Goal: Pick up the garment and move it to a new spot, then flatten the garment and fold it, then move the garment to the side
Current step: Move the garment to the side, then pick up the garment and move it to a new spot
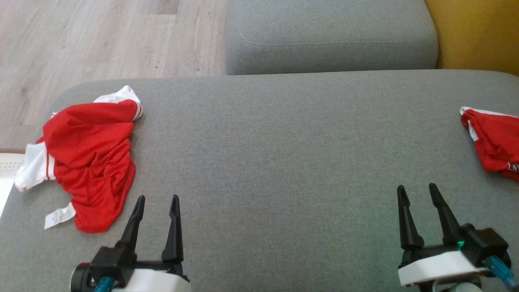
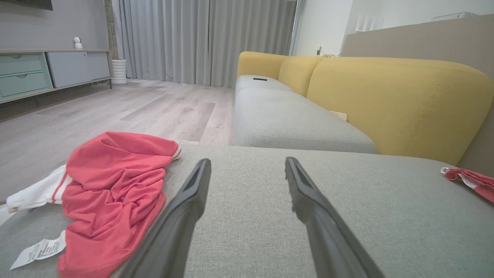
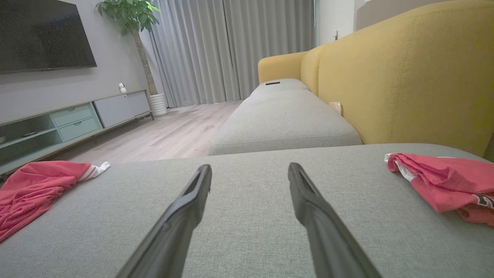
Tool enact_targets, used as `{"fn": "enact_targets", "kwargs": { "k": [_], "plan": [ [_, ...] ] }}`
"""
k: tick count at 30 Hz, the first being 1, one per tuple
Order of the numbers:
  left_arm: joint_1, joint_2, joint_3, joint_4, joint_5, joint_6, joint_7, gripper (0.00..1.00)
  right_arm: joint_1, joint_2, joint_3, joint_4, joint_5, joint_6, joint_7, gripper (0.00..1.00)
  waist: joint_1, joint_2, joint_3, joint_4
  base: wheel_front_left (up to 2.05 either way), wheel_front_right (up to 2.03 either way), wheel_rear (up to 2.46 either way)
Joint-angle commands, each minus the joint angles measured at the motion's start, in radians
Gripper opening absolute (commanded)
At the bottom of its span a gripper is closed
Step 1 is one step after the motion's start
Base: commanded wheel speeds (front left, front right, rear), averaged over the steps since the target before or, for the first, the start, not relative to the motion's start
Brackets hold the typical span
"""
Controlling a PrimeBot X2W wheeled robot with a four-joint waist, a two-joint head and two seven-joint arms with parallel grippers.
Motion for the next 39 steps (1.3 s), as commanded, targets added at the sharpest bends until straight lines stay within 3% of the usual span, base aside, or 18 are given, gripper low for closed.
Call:
{"fn": "enact_targets", "kwargs": {
  "k": [1, 21, 39],
  "plan": [
    [-0.031, -0.003, 0.028, -0.029, 0.009, -0.004, -0.005, 1.0, -0.018, -0.001, 0.016, -0.026, 0.005, 0.007, -0.011, 1.0, 0.0001, -0.0001, 0.0, 0.0, 0.0, 0.0, 0.0],
    [-0.045, -0.003, 0.044, -0.021, 0.003, -0.016, -0.005, 1.0, -0.007, 0.014, 0.007, -0.027, 0.011, 0.007, -0.011, 1.0, 0.0001, -0.0001, 0.019, 0.025, 0.0, 0.0, 0.0],
    [-0.049, -0.003, 0.061, -0.013, -0.007, 0.0, -0.005, 1.0, -0.005, 0.011, 0.005, -0.038, 0.011, 0.007, -0.011, 1.0, 0.0001, -0.0001, 0.058, 0.305, 0.0, 0.0, 0.0]
  ]
}}
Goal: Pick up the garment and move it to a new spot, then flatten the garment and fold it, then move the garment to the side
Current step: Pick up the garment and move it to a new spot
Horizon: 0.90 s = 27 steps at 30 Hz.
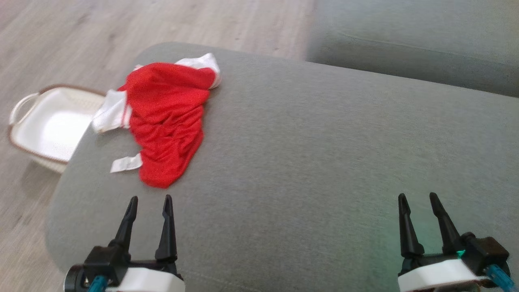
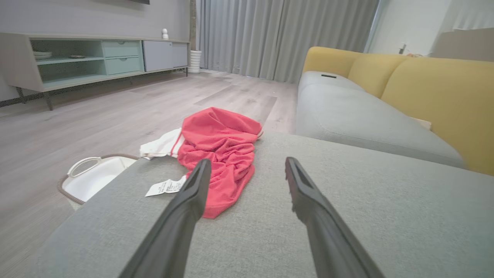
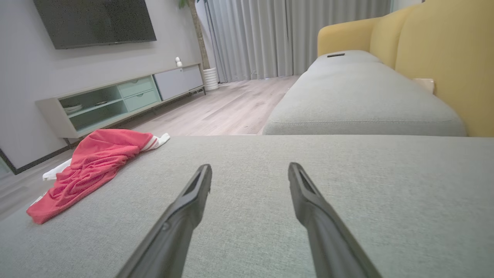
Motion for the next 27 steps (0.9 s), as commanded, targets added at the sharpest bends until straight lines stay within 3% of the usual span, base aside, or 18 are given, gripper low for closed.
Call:
{"fn": "enact_targets", "kwargs": {
  "k": [1, 10, 15, 19, 22, 24, 27],
  "plan": [
    [-0.048, -0.004, 0.032, -0.034, -0.008, 0.008, -0.005, 1.0, -0.041, -0.013, 0.019, -0.034, 0.003, 0.007, -0.011, 1.0, 0.0001, 0.0, 0.016, 0.057, 0.0, 0.0, 0.0],
    [-0.068, -0.004, 0.031, -0.069, -0.028, 0.026, -0.005, 1.0, -0.054, -0.037, 0.014, -0.032, 0.001, 0.007, -0.011, 1.0, 0.0001, 0.0, 0.065, 0.139, 0.0, 0.0, 0.0],
    [-0.097, -0.004, 0.05, -0.095, -0.017, 0.018, -0.005, 1.0, -0.067, -0.062, 0.012, -0.04, -0.011, 0.007, -0.011, 1.0, 0.0001, 0.0, 0.118, 0.132, 0.0, 0.0, 0.0],
    [-0.215, -0.004, 0.095, -0.14, -0.006, 0.004, -0.005, 1.0, -0.111, -0.113, 0.018, -0.055, -0.028, 0.007, -0.011, 1.0, 0.0001, 0.0, 0.221, 0.107, 0.0, 0.0, 0.0],
    [-0.347, 0.001, 0.131, -0.101, -0.001, -0.038, -0.005, 1.0, -0.144, -0.163, 0.025, -0.066, -0.037, 0.007, -0.011, 1.0, 0.0001, 0.0, 0.297, 0.087, 0.0, 0.0, 0.0],
    [-0.454, 0.018, 0.144, 0.007, -0.029, -0.089, -0.005, 1.0, -0.159, -0.194, 0.021, -0.069, -0.042, 0.007, -0.011, 1.0, 0.0001, 0.0, 0.339, 0.078, 0.0, 0.0, 0.0],
    [-0.661, 0.076, 0.168, 0.186, -0.059, -0.13, 0.055, 1.0, -0.179, -0.237, 0.023, -0.067, -0.048, 0.007, -0.011, 1.0, 0.0001, 0.0, 0.398, 0.057, 0.0, 0.0, 0.0]
  ]
}}
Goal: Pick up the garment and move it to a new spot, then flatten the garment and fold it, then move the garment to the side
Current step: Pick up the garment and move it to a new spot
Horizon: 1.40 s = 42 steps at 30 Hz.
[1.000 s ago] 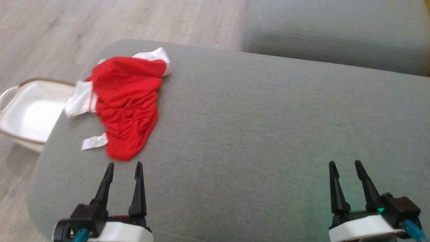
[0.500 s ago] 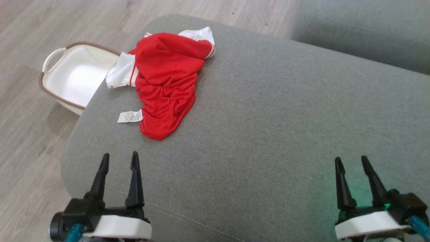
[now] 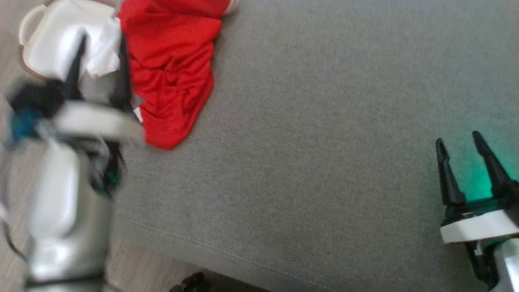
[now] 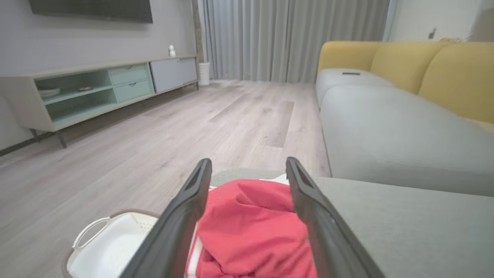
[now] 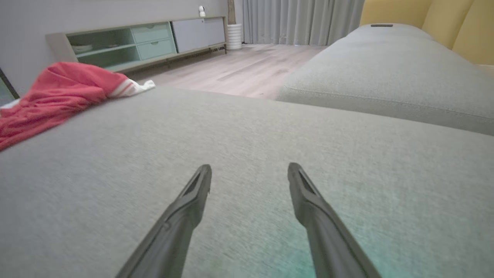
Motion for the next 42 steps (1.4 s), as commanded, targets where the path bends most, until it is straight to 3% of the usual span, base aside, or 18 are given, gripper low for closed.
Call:
{"fn": "enact_targets", "kwargs": {
  "k": [1, 9, 14, 18, 19, 20, 23, 30, 36, 42],
  "plan": [
    [-0.088, 0.056, 0.058, -0.007, -0.01, -0.005, 0.016, 1.0, -0.02, -0.024, 0.021, -0.033, -0.008, 0.007, -0.011, 1.0, 0.0, 0.0, 0.079, -0.038, 0.0, 0.0, 0.0],
    [-0.517, 0.186, 0.092, 0.45, -0.084, -0.042, 0.26, 1.0, -0.057, -0.097, 0.013, -0.064, -0.015, 0.007, -0.011, 1.0, 0.0, 0.0, 0.229, -0.124, 0.0, 0.0, 0.0],
    [-0.627, 0.248, 0.087, 0.677, -0.084, -0.04, 0.359, 1.0, -0.059, -0.105, 0.012, -0.093, -0.016, 0.007, -0.011, 1.0, 0.0, 0.0, 0.291, -0.175, 0.0, 0.0, 0.0],
    [-0.665, 0.282, 0.081, 0.78, -0.077, -0.038, 0.355, 1.0, -0.068, -0.104, 0.01, -0.115, -0.017, 0.007, -0.011, 1.0, 0.0, 0.0, 0.323, -0.203, 0.0, 0.0, 0.0],
    [-0.668, 0.285, 0.075, 0.801, -0.077, -0.041, 0.353, 0.77, -0.071, -0.103, 0.007, -0.118, -0.017, 0.007, -0.011, 1.0, 0.0, 0.0, 0.327, -0.207, 0.0, 0.0, 0.0],
    [-0.67, 0.286, 0.065, 0.818, -0.074, -0.047, 0.353, 0.0, -0.074, -0.102, 0.003, -0.121, -0.017, 0.007, -0.011, 1.0, 0.0, 0.0, 0.33, -0.21, 0.0, 0.0, 0.0],
    [-0.685, 0.297, 0.052, 0.831, -0.069, -0.054, 0.277, 0.0, -0.082, -0.095, -0.001, -0.128, -0.019, 0.007, -0.011, 1.0, 0.0, 0.0, 0.335, -0.214, 0.0, 0.0, 0.0],
    [-0.714, 0.315, 0.025, 0.766, -0.046, -0.06, -0.024, 0.0, -0.103, -0.041, 0.02, -0.103, -0.018, 0.007, -0.011, 1.0, 0.0, 0.0, 0.254, -0.23, 0.0, 0.0, 0.0],
    [-0.713, 0.325, -0.016, 0.606, -0.07, -0.067, -0.065, 0.0, -0.128, 0.033, 0.048, -0.078, -0.01, 0.007, -0.011, 1.0, 0.0, 0.0, 0.118, -0.299, 0.0, 0.0, 0.0],
    [-0.715, 0.294, -0.139, 0.396, -0.246, -0.068, 0.055, 0.0, -0.12, 0.103, 0.051, -0.05, 0.001, 0.007, -0.011, 1.0, 0.0, 0.0, -0.005, -0.373, 0.0, 0.0, 0.0]
  ]
}}
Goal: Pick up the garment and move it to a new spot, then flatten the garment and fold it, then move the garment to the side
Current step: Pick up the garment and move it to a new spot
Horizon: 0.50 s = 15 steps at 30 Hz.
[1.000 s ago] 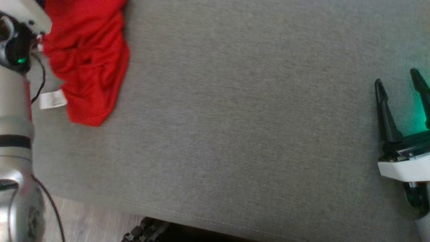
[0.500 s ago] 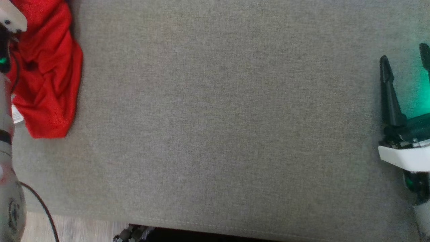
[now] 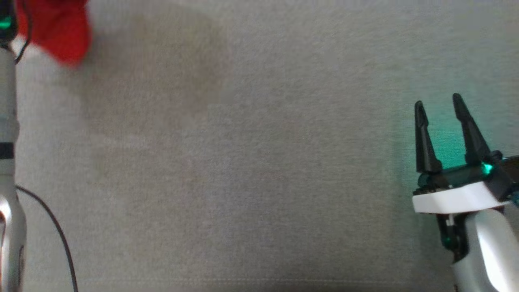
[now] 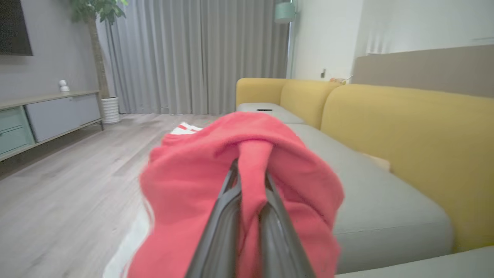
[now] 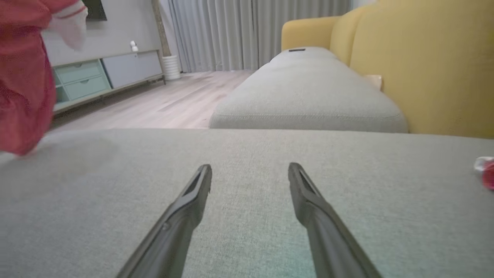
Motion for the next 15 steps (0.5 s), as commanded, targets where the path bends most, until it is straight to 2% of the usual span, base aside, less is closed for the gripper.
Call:
{"fn": "enact_targets", "kwargs": {
  "k": [1, 7, 15],
  "plan": [
    [-0.034, 0.054, 0.011, -0.061, -0.02, -0.005, 0.018, 0.0, 0.016, 0.012, 0.021, -0.027, 0.008, -0.001, 0.001, 1.0, -0.0001, 0.0, -0.084, -0.073, 0.0, 0.0, 0.0],
    [-0.044, 0.003, -0.061, -0.148, -0.055, -0.006, 0.053, 0.0, 0.03, 0.067, 0.049, -0.011, 0.011, -0.001, 0.001, 1.0, -0.0001, 0.0, -0.152, -0.137, 0.0, 0.0, 0.0],
    [0.049, -0.156, -0.138, -0.123, -0.078, -0.005, -0.036, 0.0, 0.034, 0.095, 0.057, -0.005, 0.011, -0.001, 0.001, 1.0, -0.0001, 0.0, -0.194, -0.189, 0.0, 0.0, 0.0]
  ]
}}
